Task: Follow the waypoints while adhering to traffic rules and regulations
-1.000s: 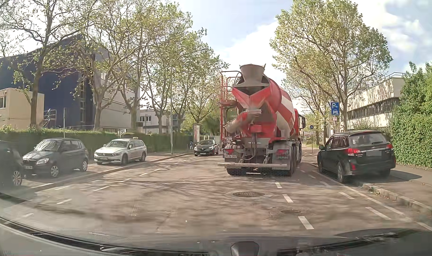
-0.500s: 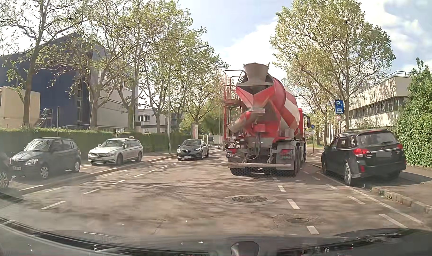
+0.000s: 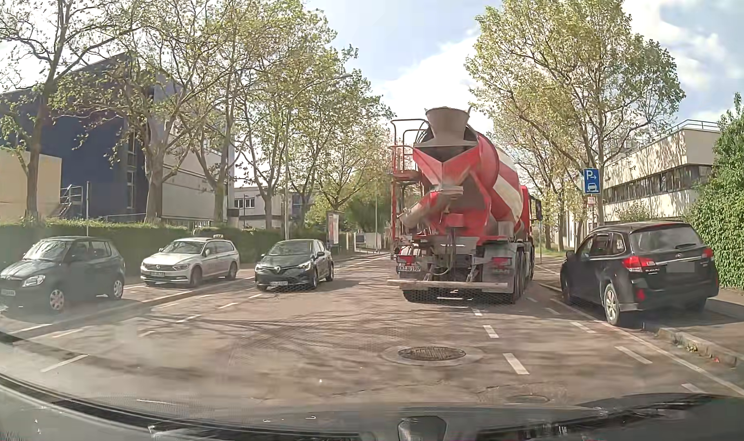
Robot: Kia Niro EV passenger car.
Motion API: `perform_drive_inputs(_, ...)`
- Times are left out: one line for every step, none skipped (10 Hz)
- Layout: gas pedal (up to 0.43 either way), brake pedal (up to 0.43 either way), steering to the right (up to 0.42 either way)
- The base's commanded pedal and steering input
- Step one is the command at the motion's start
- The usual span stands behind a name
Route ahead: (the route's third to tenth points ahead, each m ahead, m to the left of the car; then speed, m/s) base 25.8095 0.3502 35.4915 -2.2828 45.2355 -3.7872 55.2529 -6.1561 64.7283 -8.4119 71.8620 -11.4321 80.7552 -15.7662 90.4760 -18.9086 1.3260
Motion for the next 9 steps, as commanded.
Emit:
perform_drive_inputs(0.000, 0.122, 0.022)
perform_drive_inputs(0.000, 0.116, 0.022)
perform_drive_inputs(0.000, 0.116, 0.022)
perform_drive_inputs(0.000, 0.116, 0.022)
perform_drive_inputs(0.000, 0.116, 0.022)
perform_drive_inputs(0.000, 0.110, 0.022)
perform_drive_inputs(0.000, 0.098, 0.022)
perform_drive_inputs(0.000, 0.030, 0.022)
perform_drive_inputs(0.000, 0.000, 0.023)
